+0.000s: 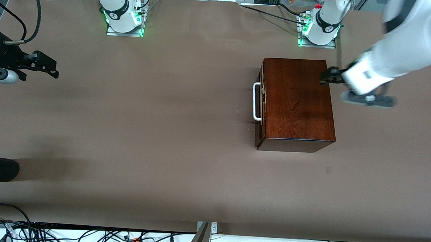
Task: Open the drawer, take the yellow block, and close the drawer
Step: 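Reach the left gripper to the drawer's white handle and grasp it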
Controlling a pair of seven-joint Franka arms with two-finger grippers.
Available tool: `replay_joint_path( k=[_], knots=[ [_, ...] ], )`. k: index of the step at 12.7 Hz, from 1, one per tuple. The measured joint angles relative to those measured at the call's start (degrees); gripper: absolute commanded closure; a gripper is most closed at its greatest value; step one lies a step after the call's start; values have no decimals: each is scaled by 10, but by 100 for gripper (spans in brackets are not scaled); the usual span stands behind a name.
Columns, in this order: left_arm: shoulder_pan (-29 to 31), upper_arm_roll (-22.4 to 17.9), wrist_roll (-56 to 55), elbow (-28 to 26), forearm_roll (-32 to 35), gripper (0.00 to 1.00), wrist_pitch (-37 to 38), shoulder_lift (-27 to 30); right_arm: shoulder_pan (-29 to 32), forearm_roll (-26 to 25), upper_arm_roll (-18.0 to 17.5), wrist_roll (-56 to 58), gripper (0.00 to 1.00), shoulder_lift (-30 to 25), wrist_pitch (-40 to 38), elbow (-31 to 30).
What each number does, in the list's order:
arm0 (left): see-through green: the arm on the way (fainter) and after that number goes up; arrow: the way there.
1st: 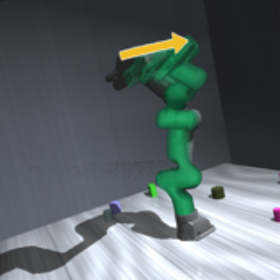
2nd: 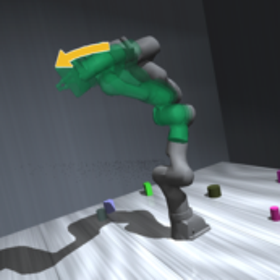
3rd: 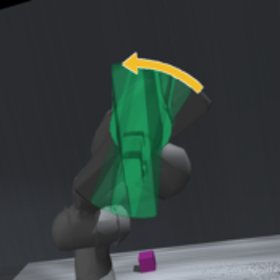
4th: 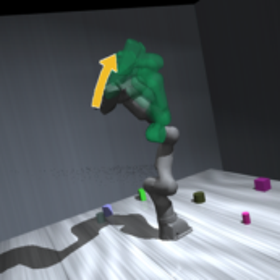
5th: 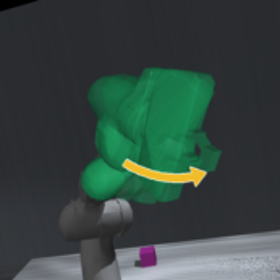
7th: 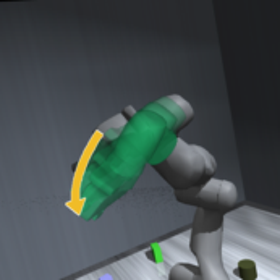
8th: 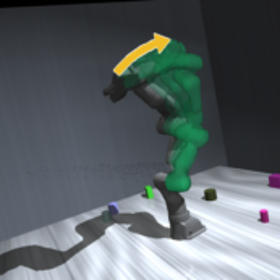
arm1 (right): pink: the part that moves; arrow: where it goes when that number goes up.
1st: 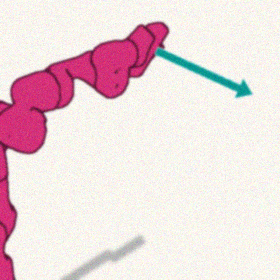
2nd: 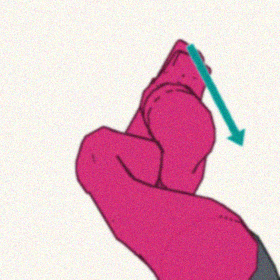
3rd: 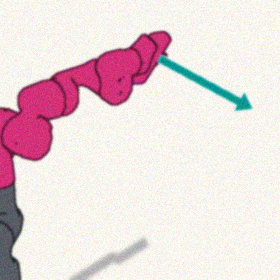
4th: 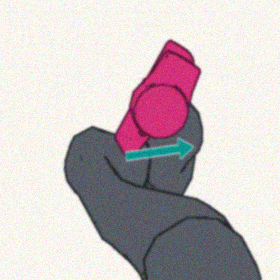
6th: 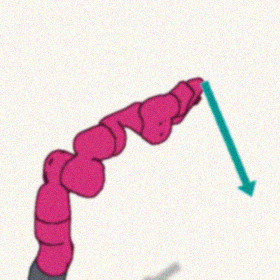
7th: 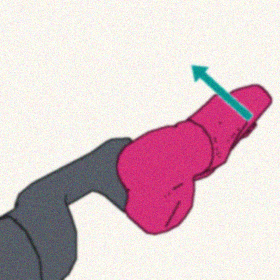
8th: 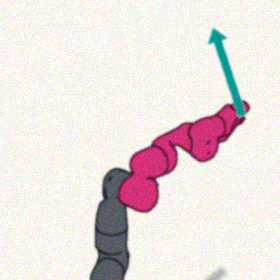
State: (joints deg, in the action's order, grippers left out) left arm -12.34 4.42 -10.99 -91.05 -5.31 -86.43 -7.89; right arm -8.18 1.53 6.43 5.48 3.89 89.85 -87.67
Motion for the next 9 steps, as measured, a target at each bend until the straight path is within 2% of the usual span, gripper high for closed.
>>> replay_joint_path(
  k=[5, 9],
  knots=[
    [-121, 4, -145, 64, 19, 0, -47, -119, 0, 0, 0, 0, 0, 0, 0, 0],
    [-227, 4, -252, 71, 138, 0, -89, -192, 1, 0, 0, 0, 0, 0, 0, 0]
  ],
)
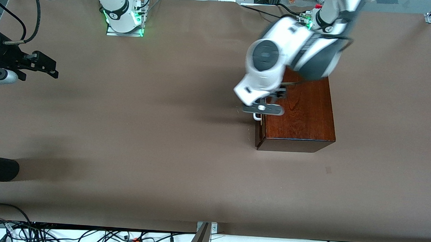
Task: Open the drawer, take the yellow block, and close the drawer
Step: 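Reach the left gripper to the drawer's white handle and grasp it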
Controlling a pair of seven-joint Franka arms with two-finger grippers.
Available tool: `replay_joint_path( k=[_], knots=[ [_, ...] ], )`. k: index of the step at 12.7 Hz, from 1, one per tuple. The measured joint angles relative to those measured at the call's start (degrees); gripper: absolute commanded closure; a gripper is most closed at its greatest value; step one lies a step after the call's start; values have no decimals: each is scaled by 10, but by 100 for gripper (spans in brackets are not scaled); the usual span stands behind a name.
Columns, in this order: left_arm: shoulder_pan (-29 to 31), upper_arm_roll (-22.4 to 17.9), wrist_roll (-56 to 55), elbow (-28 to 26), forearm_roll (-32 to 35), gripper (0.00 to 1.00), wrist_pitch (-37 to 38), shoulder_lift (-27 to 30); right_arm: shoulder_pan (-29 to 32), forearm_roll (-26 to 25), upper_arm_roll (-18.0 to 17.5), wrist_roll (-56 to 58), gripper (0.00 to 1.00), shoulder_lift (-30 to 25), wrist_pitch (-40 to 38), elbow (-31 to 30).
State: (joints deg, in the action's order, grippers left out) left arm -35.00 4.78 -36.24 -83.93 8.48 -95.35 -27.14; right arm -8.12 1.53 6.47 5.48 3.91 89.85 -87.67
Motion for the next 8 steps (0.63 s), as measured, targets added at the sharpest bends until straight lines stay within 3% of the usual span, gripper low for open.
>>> replay_joint_path(
  k=[2, 8],
  knots=[
    [-25, 0, -21, 0, 35, 0, -19, -29, 2, 0, 0, 0, 0, 0, 0, 0],
    [-47, -2, -78, -5, 40, 0, -57, -68, 5, 0, 0, 0, 0, 3, 0, 0]
  ],
)
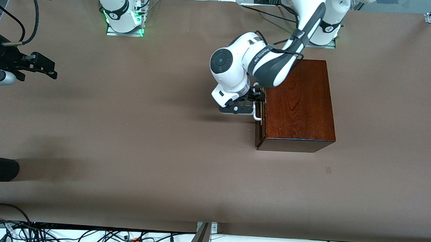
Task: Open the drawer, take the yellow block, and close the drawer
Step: 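Reach the left gripper to the drawer's white handle and grasp it, then pull the drawer handle outward with the left gripper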
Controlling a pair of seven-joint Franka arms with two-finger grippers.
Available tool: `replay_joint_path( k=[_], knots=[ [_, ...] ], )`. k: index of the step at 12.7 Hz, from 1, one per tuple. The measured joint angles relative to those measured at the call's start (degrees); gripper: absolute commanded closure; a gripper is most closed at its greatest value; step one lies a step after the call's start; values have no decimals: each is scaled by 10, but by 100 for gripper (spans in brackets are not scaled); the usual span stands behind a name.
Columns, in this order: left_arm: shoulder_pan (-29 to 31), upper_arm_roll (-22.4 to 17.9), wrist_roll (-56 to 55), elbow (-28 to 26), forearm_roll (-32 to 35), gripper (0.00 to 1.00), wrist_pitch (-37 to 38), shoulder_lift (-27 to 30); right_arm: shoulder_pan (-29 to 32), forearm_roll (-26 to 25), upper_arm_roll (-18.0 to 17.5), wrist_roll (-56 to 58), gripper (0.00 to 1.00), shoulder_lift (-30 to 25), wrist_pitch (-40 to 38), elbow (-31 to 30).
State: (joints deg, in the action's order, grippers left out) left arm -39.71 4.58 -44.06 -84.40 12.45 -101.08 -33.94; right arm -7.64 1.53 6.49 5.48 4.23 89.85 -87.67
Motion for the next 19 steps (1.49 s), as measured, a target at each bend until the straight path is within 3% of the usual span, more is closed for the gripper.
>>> replay_joint_path(
  k=[5, 19],
  knots=[
    [0, -8, -2, -6, 30, 0, 0, -4, 0, 0, 0, 0, 0, 0, 0, 0],
    [-3, -6, -18, -13, 33, 0, -30, -28, 1, 0, 5, 0, 0, 0, 0, 0]
  ],
)
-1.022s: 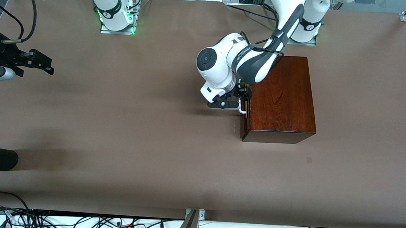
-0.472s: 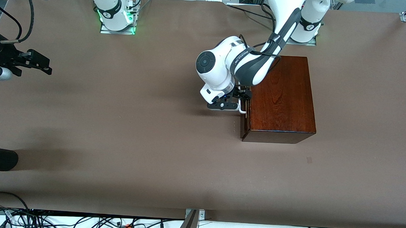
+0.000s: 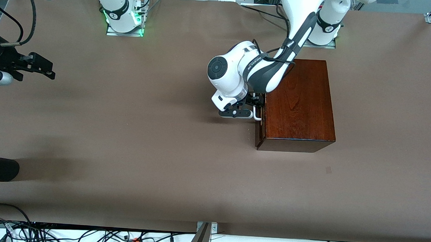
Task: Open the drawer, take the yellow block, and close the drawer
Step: 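Pull the drawer handle outward with the left gripper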
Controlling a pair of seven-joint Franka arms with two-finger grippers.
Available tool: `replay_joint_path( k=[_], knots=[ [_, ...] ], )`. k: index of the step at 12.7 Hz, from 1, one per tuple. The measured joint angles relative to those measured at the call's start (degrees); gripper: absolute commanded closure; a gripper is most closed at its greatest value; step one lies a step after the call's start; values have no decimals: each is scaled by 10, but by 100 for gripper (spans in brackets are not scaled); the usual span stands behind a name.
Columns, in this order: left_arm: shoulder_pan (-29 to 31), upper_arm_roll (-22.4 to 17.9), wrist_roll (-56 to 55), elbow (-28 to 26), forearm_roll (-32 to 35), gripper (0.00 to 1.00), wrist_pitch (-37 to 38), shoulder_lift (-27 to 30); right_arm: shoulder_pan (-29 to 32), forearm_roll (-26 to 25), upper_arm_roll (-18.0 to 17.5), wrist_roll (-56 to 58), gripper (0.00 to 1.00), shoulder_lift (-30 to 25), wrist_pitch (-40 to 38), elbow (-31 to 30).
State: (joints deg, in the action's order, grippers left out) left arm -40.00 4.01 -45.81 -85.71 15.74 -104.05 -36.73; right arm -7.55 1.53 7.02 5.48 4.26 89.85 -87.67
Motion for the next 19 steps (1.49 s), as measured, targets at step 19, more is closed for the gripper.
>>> replay_joint_path(
  k=[19],
  knots=[
    [-21, 1, -57, 13, -74, 0, -73, 2, 0, 0, 0, 0, 0, 0, 0, 0]
  ],
)
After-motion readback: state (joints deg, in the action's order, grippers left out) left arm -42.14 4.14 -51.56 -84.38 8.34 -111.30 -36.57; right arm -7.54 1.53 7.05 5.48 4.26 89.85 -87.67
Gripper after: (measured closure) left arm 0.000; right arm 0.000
